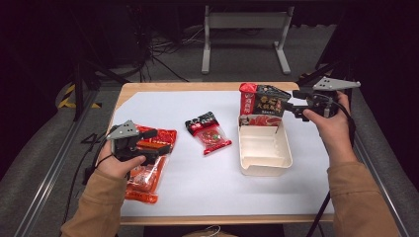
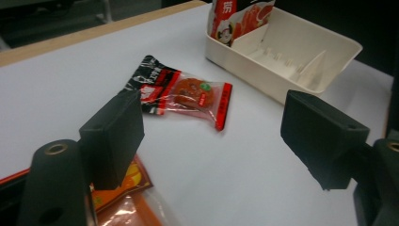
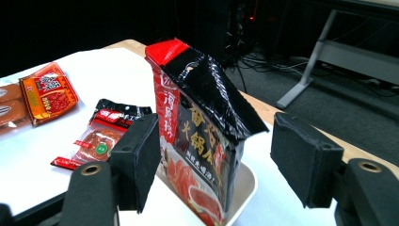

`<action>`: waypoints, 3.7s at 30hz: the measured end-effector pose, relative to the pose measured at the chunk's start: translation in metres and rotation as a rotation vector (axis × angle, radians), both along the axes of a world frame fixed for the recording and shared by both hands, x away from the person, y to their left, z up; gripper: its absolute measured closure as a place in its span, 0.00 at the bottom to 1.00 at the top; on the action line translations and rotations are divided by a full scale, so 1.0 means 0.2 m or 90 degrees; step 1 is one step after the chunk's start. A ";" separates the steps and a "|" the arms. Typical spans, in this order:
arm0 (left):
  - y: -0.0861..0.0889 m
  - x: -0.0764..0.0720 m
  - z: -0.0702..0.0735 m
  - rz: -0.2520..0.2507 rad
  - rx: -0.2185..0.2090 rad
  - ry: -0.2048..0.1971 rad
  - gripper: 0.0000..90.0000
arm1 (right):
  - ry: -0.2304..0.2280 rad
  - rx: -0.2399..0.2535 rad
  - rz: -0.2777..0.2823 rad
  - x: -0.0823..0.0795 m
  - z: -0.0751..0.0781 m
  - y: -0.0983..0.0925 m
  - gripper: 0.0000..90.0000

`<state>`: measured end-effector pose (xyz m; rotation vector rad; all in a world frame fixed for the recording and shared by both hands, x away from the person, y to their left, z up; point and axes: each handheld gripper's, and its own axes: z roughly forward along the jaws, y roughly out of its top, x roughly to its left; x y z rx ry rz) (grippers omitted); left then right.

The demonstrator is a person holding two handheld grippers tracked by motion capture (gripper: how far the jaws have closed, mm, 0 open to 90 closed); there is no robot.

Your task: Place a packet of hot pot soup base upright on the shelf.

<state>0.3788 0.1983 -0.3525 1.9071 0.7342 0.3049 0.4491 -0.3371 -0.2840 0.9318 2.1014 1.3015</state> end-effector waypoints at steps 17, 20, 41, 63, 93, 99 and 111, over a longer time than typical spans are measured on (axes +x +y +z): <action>0.11 0.03 0.04 0.045 -0.005 -0.006 0.19 | -0.010 0.003 -0.010 -0.27 0.01 0.01 0.37; 0.14 0.04 0.04 0.057 -0.004 -0.008 0.18 | -0.016 0.013 -0.002 -0.31 -0.01 0.02 0.38; 0.32 0.11 0.00 0.162 -0.028 -0.021 0.05 | 0.017 0.050 0.005 -0.44 -0.19 0.02 0.37; 0.53 0.36 -0.21 0.225 0.006 0.041 0.29 | 0.034 -0.002 -0.009 -0.43 -0.28 0.02 0.36; 0.46 0.60 -0.46 0.236 0.051 0.155 0.15 | 0.053 -0.021 -0.032 -0.46 -0.35 -0.01 0.36; 0.47 0.62 -0.48 0.218 0.057 0.166 0.16 | 0.062 -0.028 -0.027 -0.44 -0.37 0.01 0.35; 0.48 0.62 -0.51 0.176 0.052 0.191 0.30 | 0.063 -0.031 -0.025 -0.44 -0.37 0.01 0.35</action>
